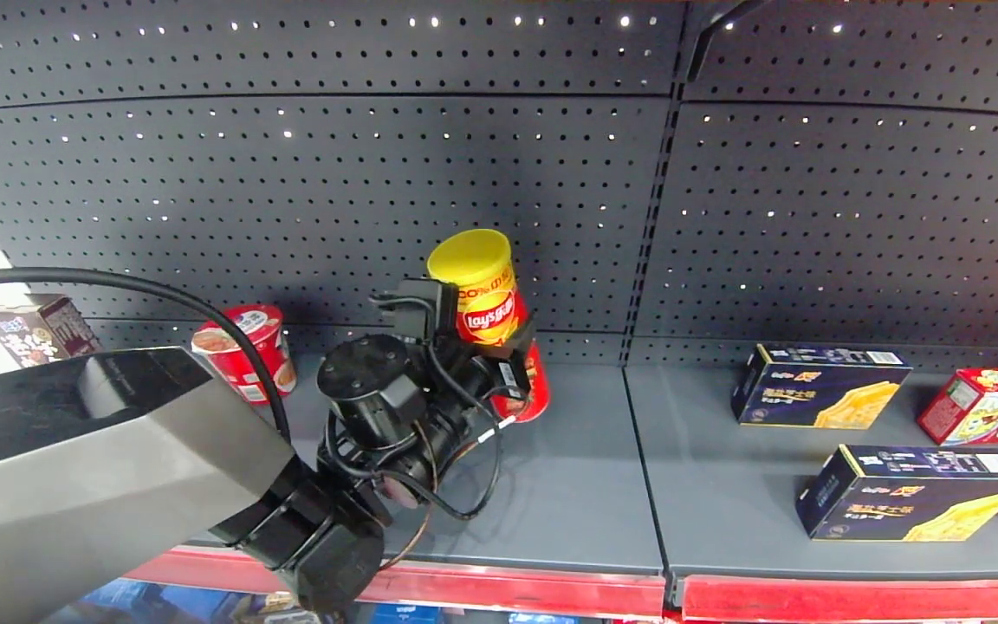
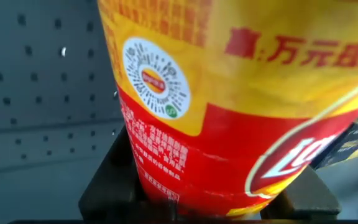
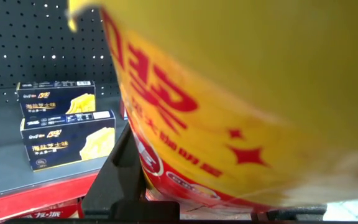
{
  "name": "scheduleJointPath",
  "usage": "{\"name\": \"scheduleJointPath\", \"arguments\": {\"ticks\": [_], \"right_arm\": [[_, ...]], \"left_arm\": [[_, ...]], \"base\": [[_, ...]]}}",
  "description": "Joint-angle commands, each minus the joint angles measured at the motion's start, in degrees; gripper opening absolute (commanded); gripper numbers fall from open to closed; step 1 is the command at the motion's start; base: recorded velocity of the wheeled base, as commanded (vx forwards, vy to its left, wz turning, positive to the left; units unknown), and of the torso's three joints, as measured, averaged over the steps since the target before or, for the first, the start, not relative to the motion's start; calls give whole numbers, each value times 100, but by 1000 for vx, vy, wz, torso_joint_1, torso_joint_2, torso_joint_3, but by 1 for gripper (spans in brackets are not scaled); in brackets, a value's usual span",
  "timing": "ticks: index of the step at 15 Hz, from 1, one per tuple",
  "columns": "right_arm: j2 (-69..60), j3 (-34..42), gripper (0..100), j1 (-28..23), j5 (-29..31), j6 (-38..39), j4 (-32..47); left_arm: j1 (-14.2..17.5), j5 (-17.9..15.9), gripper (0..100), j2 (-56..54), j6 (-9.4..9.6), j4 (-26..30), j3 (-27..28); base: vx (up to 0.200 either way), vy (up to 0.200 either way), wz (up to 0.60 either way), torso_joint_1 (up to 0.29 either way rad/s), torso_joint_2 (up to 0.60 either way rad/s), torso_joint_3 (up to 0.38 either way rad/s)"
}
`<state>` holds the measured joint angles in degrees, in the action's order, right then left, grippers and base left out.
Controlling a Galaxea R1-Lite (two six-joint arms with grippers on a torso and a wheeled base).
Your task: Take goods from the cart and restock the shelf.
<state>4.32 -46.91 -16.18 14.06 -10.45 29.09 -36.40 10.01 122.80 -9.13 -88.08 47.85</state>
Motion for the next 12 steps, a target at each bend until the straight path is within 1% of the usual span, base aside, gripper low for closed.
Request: {"name": "scheduleJointPath", "arguments": {"ticks": [1,2,3,5,6,7,9,11,12], "right_arm": [[8,-46,0,1,-8,-1,1],[8,-55,0,9,1,8,1],[8,-99,0,9,1,34,1],[8,-125,0,9,1,69,9],[8,-125,0,1,1,69,9],[8,-134,0,1,1,69,9],[8,-143,0,1,1,69,9],[8,-161,0,9,1,69,9],[8,-169,0,1,1,69,9]], "left_arm": [[-86,1,0,-397,175,-8,-408],[-104,1,0,-520,263,-8,-592],[-130,-8,0,-766,395,19,-865],[-174,1,0,-1197,412,186,-1208],[-174,1,0,-1302,412,230,-1296],[-209,1,0,-1575,412,300,-1559],[-253,1,0,-1741,412,300,-1805],[-456,45,0,-1838,395,291,-1946],[-508,71,0,-1838,395,282,-1972]], "base": [[0,0,0,0,0,0],[0,0,0,0,0,0],[0,0,0,0,0,0],[0,0,0,0,0,0],[0,0,0,0,0,0],[0,0,0,0,0,0],[0,0,0,0,0,0],[0,0,0,0,0,0],[0,0,0,0,0,0]]}}
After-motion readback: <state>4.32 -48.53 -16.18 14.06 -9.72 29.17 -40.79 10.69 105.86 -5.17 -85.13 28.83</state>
